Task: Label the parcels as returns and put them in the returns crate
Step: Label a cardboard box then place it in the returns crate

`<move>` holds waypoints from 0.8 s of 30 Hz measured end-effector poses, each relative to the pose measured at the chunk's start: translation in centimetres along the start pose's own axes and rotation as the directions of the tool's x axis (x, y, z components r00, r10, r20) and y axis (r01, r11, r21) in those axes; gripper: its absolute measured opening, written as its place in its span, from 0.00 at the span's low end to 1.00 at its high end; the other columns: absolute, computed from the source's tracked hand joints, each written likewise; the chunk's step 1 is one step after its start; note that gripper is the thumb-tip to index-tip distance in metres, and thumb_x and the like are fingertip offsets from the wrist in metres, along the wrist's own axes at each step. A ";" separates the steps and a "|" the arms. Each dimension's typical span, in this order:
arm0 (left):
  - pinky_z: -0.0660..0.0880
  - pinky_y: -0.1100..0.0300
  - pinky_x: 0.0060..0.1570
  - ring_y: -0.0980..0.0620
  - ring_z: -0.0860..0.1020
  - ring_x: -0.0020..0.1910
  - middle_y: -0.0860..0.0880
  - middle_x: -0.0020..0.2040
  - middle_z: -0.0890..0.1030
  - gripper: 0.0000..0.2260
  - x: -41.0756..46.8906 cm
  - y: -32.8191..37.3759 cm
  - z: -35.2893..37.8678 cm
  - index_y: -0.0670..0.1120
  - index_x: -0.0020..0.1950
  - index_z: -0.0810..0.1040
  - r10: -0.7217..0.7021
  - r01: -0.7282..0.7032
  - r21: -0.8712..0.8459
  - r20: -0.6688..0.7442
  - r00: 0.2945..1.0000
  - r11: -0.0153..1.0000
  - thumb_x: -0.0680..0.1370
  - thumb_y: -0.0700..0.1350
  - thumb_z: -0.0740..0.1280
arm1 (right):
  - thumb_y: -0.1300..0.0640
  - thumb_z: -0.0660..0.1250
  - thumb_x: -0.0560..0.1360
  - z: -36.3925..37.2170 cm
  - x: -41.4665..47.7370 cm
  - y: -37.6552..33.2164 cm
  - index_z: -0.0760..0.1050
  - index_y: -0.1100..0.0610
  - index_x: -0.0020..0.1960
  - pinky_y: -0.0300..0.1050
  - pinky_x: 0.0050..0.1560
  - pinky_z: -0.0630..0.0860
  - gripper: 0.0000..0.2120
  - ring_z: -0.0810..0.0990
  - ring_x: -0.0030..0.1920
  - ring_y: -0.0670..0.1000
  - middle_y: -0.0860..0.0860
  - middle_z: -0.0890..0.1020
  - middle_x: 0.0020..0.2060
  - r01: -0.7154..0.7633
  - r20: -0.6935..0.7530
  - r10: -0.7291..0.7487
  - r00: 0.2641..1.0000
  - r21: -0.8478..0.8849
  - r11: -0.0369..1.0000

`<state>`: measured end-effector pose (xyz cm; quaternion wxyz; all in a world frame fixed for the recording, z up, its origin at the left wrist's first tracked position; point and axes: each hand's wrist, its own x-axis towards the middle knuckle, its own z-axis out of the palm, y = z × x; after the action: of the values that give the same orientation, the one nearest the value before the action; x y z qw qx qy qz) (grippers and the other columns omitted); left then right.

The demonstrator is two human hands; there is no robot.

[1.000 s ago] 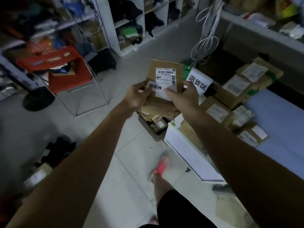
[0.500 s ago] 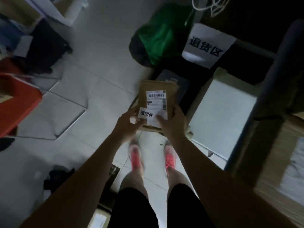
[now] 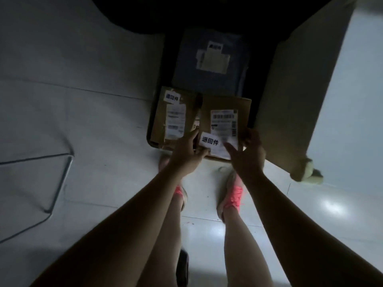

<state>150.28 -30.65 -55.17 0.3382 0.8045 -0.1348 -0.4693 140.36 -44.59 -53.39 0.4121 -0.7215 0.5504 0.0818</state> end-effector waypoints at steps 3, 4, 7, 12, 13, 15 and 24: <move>0.77 0.72 0.46 0.56 0.81 0.55 0.52 0.58 0.83 0.20 3.3 -2.9 2.2 0.49 0.65 0.73 -0.003 0.003 0.029 0.008 1.000 1.000 0.75 0.44 0.74 | 0.52 0.79 0.69 2.4 3.0 2.8 0.71 0.54 0.67 0.49 0.58 0.79 0.29 0.81 0.57 0.52 0.49 0.83 0.58 -0.021 -0.010 0.021 1.000 -0.042 0.999; 0.75 0.74 0.45 0.56 0.81 0.55 0.52 0.58 0.82 0.21 4.0 -3.6 3.0 0.48 0.66 0.74 0.001 -0.002 0.027 0.010 1.000 1.000 0.75 0.43 0.74 | 0.52 0.79 0.69 3.0 3.7 3.6 0.70 0.54 0.67 0.49 0.57 0.79 0.30 0.81 0.57 0.53 0.50 0.83 0.58 -0.030 -0.015 0.030 0.999 -0.051 0.998; 0.77 0.70 0.48 0.55 0.81 0.52 0.51 0.55 0.82 0.22 5.4 -4.4 4.6 0.44 0.68 0.75 0.050 -0.048 0.054 -0.033 0.998 0.997 0.75 0.42 0.73 | 0.52 0.79 0.69 3.8 5.0 6.4 0.71 0.55 0.67 0.46 0.54 0.79 0.31 0.82 0.55 0.53 0.51 0.83 0.57 -0.067 -0.023 0.066 0.998 -0.060 0.996; 0.77 0.64 0.49 0.56 0.80 0.46 0.52 0.48 0.83 0.16 6.7 -5.3 6.7 0.45 0.59 0.78 0.099 -0.091 0.160 -0.038 0.994 0.983 0.74 0.46 0.75 | 0.53 0.79 0.68 3.6 4.4 9.9 0.73 0.55 0.66 0.52 0.50 0.82 0.29 0.83 0.50 0.50 0.49 0.83 0.56 -0.058 -0.052 0.056 0.997 -0.054 0.997; 0.75 0.68 0.48 0.57 0.78 0.46 0.54 0.48 0.81 0.16 6.8 -5.5 6.8 0.46 0.59 0.77 0.089 -0.082 0.172 -0.034 0.995 0.982 0.74 0.46 0.75 | 0.55 0.79 0.68 3.8 4.3 10.0 0.74 0.55 0.66 0.53 0.50 0.81 0.29 0.83 0.50 0.51 0.49 0.83 0.56 -0.052 -0.057 0.048 0.997 -0.065 0.996; 0.74 0.68 0.49 0.57 0.77 0.50 0.54 0.50 0.80 0.18 7.1 -6.0 6.7 0.46 0.60 0.76 0.069 -0.062 0.211 -0.025 0.997 0.976 0.73 0.46 0.75 | 0.49 0.79 0.68 4.4 4.4 9.6 0.73 0.54 0.66 0.53 0.50 0.82 0.30 0.83 0.51 0.52 0.49 0.83 0.56 -0.038 -0.054 0.034 0.998 -0.089 0.995; 0.82 0.60 0.47 0.54 0.82 0.53 0.50 0.55 0.83 0.30 9.7 -6.4 7.5 0.47 0.67 0.72 0.050 -0.042 0.118 -0.064 0.997 0.992 0.68 0.39 0.79 | 0.48 0.76 0.72 7.2 8.1 8.8 0.67 0.55 0.71 0.49 0.53 0.80 0.32 0.80 0.57 0.56 0.53 0.81 0.59 -0.059 -0.012 0.058 0.998 -0.179 0.982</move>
<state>148.33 -34.28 -68.34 0.3057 0.8348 -0.1691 -0.4255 138.32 -46.01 -67.12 0.3409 -0.7394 0.5633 0.1406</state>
